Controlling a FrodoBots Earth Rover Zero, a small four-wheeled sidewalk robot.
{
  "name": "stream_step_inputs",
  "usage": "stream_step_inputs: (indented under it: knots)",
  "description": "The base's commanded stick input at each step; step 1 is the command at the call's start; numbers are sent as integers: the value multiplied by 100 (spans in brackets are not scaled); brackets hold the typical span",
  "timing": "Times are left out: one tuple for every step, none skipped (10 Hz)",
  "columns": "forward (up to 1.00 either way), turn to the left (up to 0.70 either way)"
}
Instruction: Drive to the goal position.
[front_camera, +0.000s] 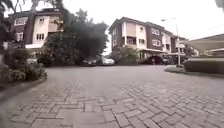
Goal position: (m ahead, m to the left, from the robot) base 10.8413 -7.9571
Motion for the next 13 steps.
stream_step_inputs:
  knots:
    - [70, 0]
    - [70, 0]
    - [70, 0]
    - [70, 0]
    - [70, 0]
    - [70, 0]
    - [70, 0]
    - [70, 0]
    - [70, 0]
    - [70, 0]
    - [70, 0]
    - [70, 0]
    - [70, 0]
